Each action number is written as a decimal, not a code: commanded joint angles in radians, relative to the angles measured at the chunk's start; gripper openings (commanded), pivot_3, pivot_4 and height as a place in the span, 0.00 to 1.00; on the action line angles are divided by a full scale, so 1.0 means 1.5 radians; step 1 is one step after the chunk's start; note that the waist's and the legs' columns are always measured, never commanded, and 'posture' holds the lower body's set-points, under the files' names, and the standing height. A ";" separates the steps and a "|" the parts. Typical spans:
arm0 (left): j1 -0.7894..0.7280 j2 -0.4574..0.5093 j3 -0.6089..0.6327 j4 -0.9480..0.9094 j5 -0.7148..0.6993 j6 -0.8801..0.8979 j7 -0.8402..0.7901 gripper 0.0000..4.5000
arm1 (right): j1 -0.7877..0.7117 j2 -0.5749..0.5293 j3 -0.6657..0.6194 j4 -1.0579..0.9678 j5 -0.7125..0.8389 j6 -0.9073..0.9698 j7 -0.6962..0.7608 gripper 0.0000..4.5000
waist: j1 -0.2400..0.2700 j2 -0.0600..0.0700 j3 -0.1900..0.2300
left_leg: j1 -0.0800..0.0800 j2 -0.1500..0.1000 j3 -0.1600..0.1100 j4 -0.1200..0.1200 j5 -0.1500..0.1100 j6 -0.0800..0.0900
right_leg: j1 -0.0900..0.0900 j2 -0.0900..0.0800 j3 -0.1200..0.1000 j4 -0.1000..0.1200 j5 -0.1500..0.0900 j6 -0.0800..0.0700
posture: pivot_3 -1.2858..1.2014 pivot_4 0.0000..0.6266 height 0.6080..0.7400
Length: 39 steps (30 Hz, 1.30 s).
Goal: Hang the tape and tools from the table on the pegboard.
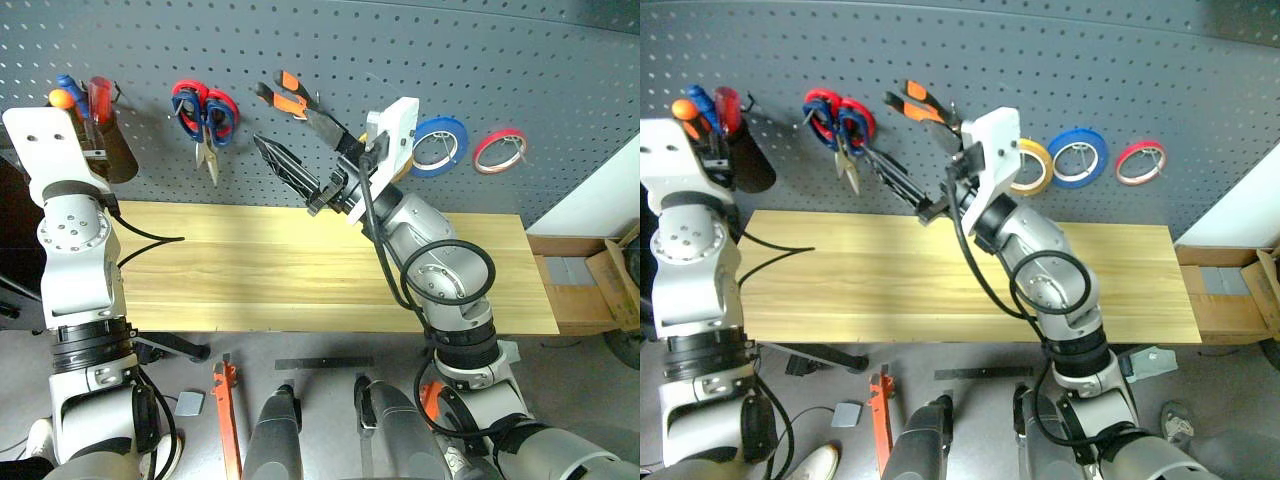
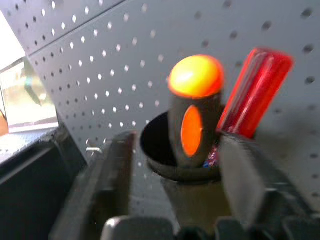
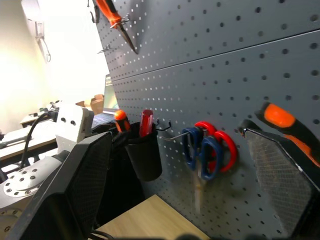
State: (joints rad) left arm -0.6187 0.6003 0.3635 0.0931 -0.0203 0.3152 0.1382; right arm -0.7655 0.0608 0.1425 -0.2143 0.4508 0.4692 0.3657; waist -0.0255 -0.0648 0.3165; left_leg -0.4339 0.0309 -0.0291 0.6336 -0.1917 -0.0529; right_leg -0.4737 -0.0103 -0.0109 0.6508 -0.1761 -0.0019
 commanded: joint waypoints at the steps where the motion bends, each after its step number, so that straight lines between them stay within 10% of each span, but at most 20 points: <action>1: -0.019 0.003 0.012 -0.036 -0.001 0.001 -0.001 0.94 | -0.004 0.002 0.001 -0.021 -0.001 -0.014 0.004 1.00 | 0.000 0.000 0.000 | 0.000 0.000 0.000 0.001 0.000 0.000 | 0.000 0.000 0.000 0.000 0.000 0.000 | 0.52 0.41 1.00; 16: 0.011 -0.074 -0.024 -0.217 -0.037 0.112 -0.024 0.99 | 0.045 -0.086 -0.011 -0.102 0.013 0.043 0.019 1.00 | 0.001 0.000 0.000 | 0.000 0.000 0.000 0.008 0.000 0.000 | 0.002 0.000 0.001 0.003 0.001 0.002 | 0.52 0.41 1.00; 24: 0.208 -0.234 -0.128 -0.411 -0.024 0.227 0.002 0.99 | 0.181 -0.202 0.003 -0.156 -0.051 0.084 0.001 1.00 | -0.001 0.002 -0.003 | 0.001 0.000 0.000 0.008 0.000 0.001 | 0.005 0.001 0.001 0.001 0.000 0.003 | 0.52 0.41 1.00; 39: 0.345 -0.322 -0.159 -0.211 -0.036 0.159 -0.040 0.99 | 0.312 -0.168 -0.063 0.131 -0.198 -0.029 -0.139 1.00 | -0.002 0.008 -0.046 | 0.007 0.001 0.001 0.008 0.001 0.003 | 0.013 0.005 0.001 -0.006 0.000 0.000 | 0.51 0.19 1.00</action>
